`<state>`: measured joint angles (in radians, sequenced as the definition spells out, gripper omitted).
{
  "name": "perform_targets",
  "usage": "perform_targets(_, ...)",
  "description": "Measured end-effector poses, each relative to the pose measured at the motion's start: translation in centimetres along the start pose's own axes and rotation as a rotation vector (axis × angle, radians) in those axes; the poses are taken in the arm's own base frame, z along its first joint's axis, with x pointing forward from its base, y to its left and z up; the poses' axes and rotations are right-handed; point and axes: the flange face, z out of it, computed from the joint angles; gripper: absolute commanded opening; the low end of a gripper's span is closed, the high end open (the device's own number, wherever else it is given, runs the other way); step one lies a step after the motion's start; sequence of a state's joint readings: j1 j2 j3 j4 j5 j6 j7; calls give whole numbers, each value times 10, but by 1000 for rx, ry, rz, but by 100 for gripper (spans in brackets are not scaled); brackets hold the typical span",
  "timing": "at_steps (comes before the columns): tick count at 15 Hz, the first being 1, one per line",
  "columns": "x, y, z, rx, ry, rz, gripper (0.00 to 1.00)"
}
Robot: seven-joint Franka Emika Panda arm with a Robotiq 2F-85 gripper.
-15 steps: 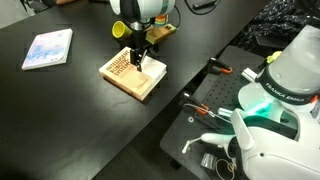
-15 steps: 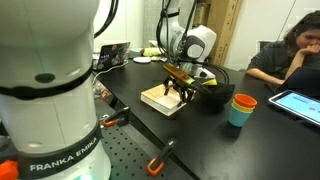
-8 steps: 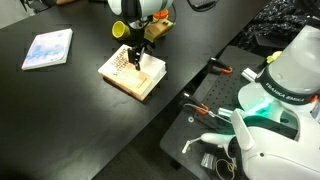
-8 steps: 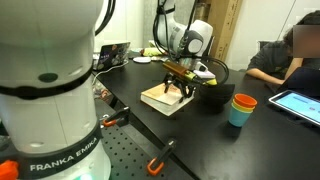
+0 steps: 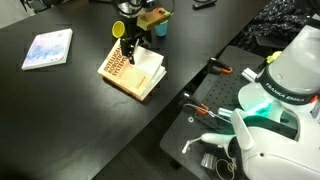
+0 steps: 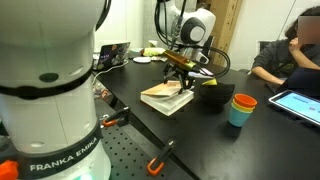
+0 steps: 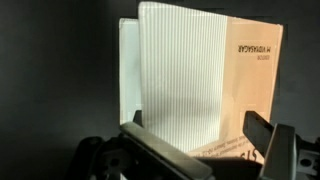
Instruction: Open the book
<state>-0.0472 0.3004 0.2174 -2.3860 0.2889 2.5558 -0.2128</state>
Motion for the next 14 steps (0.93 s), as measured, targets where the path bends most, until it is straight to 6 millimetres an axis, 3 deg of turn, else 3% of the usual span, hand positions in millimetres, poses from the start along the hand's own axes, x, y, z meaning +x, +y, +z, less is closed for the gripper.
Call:
perform_targets(4, 3, -24, -20, 62, -16, 22, 100)
perform_targets(10, 0, -46, -30, 99, -24, 22, 100)
perform_targets(14, -3, -83, -43, 91, -3, -42, 100)
